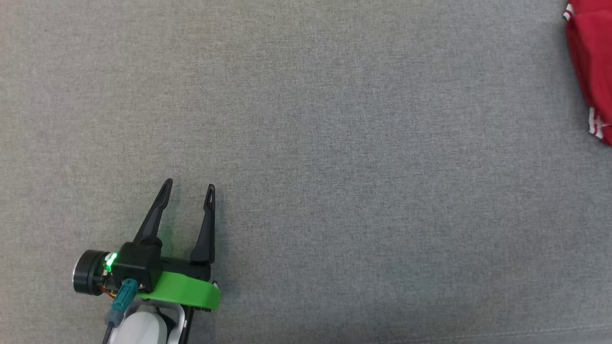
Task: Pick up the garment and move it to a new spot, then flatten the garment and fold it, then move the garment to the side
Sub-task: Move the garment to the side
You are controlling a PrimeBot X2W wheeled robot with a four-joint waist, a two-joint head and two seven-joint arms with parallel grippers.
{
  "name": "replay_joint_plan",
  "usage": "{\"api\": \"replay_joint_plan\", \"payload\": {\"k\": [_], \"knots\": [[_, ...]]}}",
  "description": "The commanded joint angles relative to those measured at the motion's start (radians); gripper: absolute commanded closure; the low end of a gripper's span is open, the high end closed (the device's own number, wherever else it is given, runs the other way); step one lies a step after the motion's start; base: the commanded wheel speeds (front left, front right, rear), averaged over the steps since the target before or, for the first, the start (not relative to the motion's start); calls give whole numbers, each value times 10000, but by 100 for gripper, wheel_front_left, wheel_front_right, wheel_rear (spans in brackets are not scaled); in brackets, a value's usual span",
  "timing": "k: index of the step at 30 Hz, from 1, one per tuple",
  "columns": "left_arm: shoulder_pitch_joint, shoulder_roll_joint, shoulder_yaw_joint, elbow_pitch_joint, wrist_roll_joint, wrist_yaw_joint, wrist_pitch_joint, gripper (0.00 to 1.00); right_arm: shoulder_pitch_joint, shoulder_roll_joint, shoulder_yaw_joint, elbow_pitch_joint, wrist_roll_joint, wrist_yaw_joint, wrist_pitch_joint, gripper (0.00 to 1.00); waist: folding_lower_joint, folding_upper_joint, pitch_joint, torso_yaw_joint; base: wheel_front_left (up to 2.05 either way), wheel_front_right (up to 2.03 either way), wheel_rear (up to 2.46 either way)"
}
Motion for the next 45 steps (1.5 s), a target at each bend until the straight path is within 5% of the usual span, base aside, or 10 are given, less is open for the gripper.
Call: {"api": "replay_joint_plan", "payload": {"k": [1, 16, 31, 36, 45], "knots": [[-78, 85, 12, -61, 54, 64, 42, 0, 159, 132, -222, -79, -194, -18, -161, 0, -1, 0, 35, -26, 0, 0, 0], [-150, 66, 144, -2, -400, 101, 41, 0, 4, 1637, -656, 325, -761, -19, -1829, 0, -1, 0, -724, -408, 0, 0, 0], [142, -70, 919, 597, -1121, 610, -111, 0, 880, 4180, 904, 641, 1823, -19, -3168, 0, -1, 0, -2945, -525, 0, 0, 0], [424, -130, 1085, 909, -1303, 801, -104, 0, 1929, 4763, 1384, -98, 2665, -17, -3221, 0, -1, 0, -3664, -441, 0, 0, 0], [964, -243, 1162, 1517, -1515, 1060, -52, 0, 5167, 5798, 1722, -3253, 3654, -17, -3232, 0, -1, 0, -4667, -468, 0, 0, 0]]}}
